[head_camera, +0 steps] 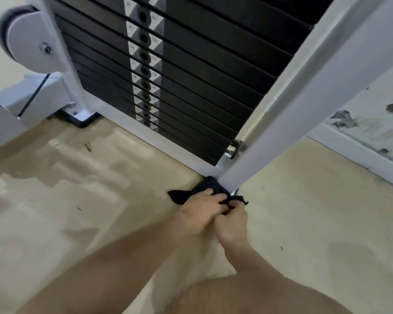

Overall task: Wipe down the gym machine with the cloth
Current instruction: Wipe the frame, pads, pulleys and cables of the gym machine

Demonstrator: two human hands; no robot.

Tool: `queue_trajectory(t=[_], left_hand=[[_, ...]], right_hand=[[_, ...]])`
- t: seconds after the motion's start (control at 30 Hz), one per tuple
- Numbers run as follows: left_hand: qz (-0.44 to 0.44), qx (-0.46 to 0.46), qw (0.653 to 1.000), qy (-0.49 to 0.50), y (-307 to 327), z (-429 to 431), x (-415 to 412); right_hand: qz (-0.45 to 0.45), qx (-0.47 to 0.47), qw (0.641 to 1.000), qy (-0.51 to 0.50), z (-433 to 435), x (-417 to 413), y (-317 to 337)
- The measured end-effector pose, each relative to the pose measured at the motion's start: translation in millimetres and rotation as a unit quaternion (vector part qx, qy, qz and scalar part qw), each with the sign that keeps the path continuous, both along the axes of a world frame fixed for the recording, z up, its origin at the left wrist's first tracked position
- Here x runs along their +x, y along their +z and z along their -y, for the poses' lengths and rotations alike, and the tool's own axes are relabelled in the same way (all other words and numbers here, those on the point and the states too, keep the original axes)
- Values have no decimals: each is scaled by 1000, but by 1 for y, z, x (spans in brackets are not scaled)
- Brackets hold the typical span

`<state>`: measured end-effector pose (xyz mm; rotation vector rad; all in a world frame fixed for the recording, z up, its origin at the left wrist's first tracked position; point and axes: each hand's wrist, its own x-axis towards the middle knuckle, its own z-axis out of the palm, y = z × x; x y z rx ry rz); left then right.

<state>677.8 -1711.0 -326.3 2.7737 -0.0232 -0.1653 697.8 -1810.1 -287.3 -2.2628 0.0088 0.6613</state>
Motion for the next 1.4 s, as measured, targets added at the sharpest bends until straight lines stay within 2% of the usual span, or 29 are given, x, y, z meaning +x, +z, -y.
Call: queue_trajectory(t=[0.1, 0.23, 0.33, 0.4, 0.5, 0.57, 0.67, 0.73, 0.77, 0.83, 0.9, 0.97, 1.0, 1.03, 1.07, 1.1, 1.13, 1.17, 1.2, 1.23, 1.3, 1.33, 1.37, 1.4], left_hand=[[-2, 19, 1000, 0, -8, -1, -1], [-60, 30, 996, 58, -15, -24, -12], [-102, 29, 988, 112, -10, -34, -19], [-108, -14, 977, 185, -8, -46, -26], [-73, -200, 923, 319, 8, -78, -52], [-4, -192, 901, 389, 24, -115, -78], [115, -205, 833, 501, 44, -184, -115], [177, -175, 802, 543, 49, -234, -130], [195, -153, 799, 548, 49, -259, -134], [175, -128, 814, 539, 44, -300, -132], [81, -113, 845, 517, 27, -332, -124], [-53, -69, 863, 497, 7, -346, -118], [-90, -29, 866, 491, -1, -347, -117], [-85, 16, 871, 484, -7, -347, -114], [-50, 41, 876, 479, -10, -345, -109], [-2, 19, 878, 478, -6, -342, -103], [52, -65, 868, 489, 1, -336, -95], [93, -173, 841, 504, 14, -327, -87], [132, -271, 800, 519, 29, -317, -83], [176, -330, 755, 538, 45, -307, -84], [245, -398, 692, 550, 75, -292, -99], [266, -417, 680, 540, 88, -287, -111], [291, -407, 687, 527, 103, -285, -123], [319, -366, 711, 509, 120, -287, -134]], right_hand=[[47, 6, 992, 113, 19, 4, -4], [33, -93, 947, 305, 20, 9, -6], [21, -191, 917, 349, 1, 7, 5], [-13, -167, 924, 343, -20, 4, 15], [-58, -83, 937, 334, -54, -3, 26], [-71, -62, 938, 333, -80, -11, 30], [-105, -13, 942, 318, -122, -28, 31], [-106, -3, 935, 339, -150, -41, 31], [-106, 1, 931, 351, -164, -46, 30], [-96, 9, 923, 371, -190, -52, 27], [-83, 15, 917, 389, -213, -53, 26], [-66, 16, 915, 398, -232, -49, 27], [-62, 19, 915, 399, -240, -48, 29], [-67, 22, 917, 392, -247, -47, 31], [-83, 32, 922, 376, -253, -47, 35], [-107, 48, 927, 356, -259, -49, 40], [-123, 74, 929, 342, -266, -51, 45], [-131, 102, 928, 333, -275, -53, 51], [-138, 131, 927, 322, -284, -56, 57], [-146, 152, 929, 304, -293, -59, 62], [-156, 197, 932, 262, -312, -67, 73], [-151, 231, 929, 248, -321, -73, 77], [-131, 275, 923, 236, -332, -78, 81], [-101, 325, 914, 221, -343, -82, 88]])
